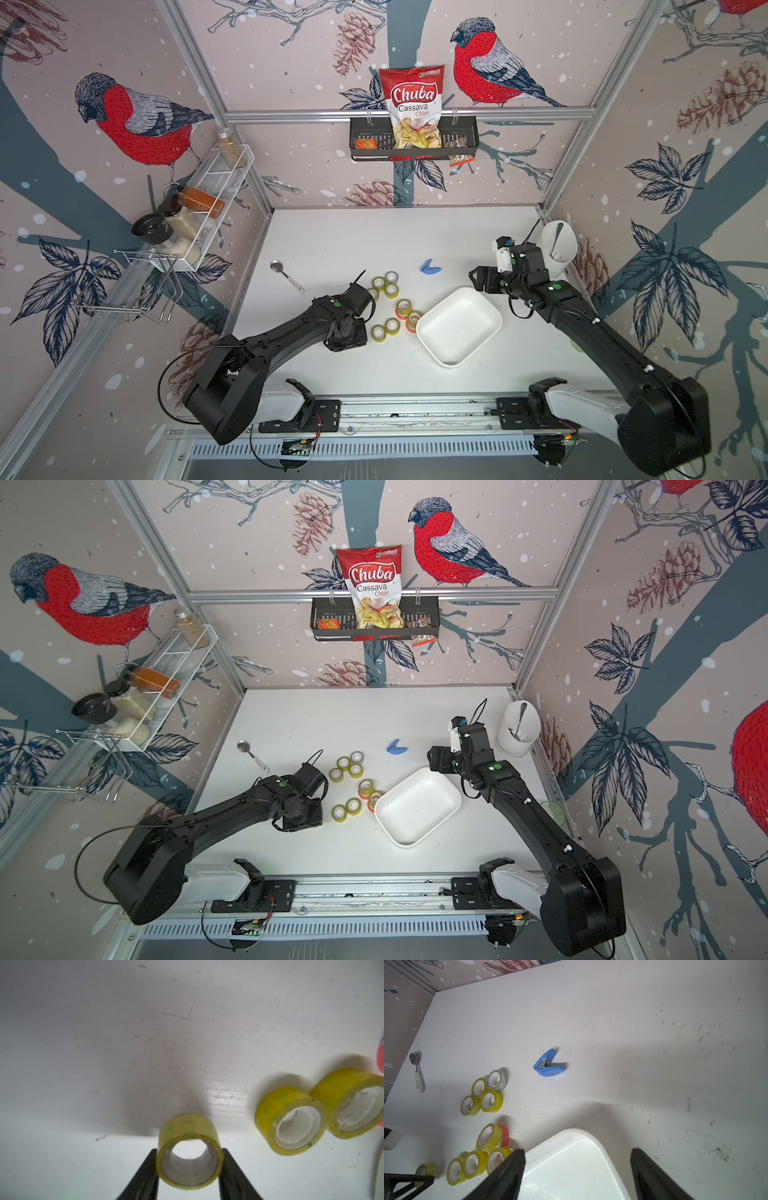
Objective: Put the transparent tape into the storage box
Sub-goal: Pick up the tape from the center of the board.
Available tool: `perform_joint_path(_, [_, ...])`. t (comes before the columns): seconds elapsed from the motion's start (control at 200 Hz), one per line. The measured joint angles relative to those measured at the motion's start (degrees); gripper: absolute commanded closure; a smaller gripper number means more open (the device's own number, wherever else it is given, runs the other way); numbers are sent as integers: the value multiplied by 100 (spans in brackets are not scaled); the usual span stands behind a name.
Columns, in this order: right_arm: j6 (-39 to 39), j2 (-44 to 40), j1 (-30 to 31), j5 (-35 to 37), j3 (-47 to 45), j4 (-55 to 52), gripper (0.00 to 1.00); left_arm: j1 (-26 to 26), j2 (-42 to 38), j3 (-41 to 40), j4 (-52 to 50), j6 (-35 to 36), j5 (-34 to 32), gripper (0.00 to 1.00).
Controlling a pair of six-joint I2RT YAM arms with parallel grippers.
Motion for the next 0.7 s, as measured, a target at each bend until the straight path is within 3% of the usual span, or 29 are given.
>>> perform_joint_path(0.26, [7,39,-66,-35,0,0,16,-428,372,911,-289,17,-111,53])
perform_joint_path(0.695, [48,111,-175,-142,-2,0,16,-1344,1513,3276,-907,127,-295,53])
